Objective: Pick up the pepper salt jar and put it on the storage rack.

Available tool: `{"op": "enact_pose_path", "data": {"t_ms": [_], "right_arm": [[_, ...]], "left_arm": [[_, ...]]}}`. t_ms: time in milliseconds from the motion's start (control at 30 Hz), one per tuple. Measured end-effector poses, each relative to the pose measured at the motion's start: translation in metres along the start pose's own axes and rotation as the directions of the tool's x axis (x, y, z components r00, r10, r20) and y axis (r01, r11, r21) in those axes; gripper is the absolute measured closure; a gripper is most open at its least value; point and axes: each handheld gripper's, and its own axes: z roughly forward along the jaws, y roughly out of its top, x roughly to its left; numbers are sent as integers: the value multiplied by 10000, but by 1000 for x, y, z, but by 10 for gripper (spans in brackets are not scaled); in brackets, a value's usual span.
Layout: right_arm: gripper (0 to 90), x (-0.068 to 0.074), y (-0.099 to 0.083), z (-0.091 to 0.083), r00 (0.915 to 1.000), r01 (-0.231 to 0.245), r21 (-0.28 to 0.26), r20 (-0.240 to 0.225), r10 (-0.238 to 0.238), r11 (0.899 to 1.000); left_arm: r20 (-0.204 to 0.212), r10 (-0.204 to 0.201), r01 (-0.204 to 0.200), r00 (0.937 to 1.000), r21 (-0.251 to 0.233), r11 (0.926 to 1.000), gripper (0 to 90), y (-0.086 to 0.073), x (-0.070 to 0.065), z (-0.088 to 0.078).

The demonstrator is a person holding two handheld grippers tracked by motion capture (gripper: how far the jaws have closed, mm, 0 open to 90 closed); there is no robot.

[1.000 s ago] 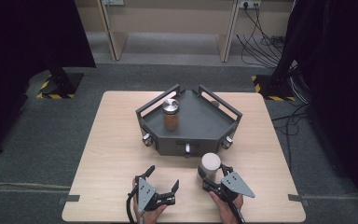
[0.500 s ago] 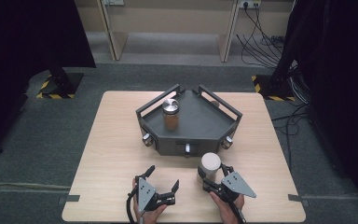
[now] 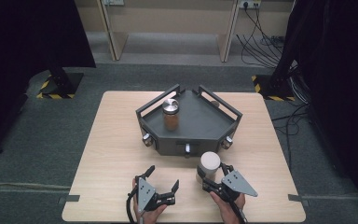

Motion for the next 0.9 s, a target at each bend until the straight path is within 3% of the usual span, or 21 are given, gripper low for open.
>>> {"op": "enact_pose_path", "data": {"t_ms": [667,900], "right_arm": [[357,-12,41,-3,9995,-263,10,-149,263,9997],[357,-15,66,5,9996,-171,13,-239,171,9999]], "left_arm": [[-4,14,-14,10000,4,10000,3,0,0,0],[1,4,-4,10000,-1,10000,3,0,0,0]]}}
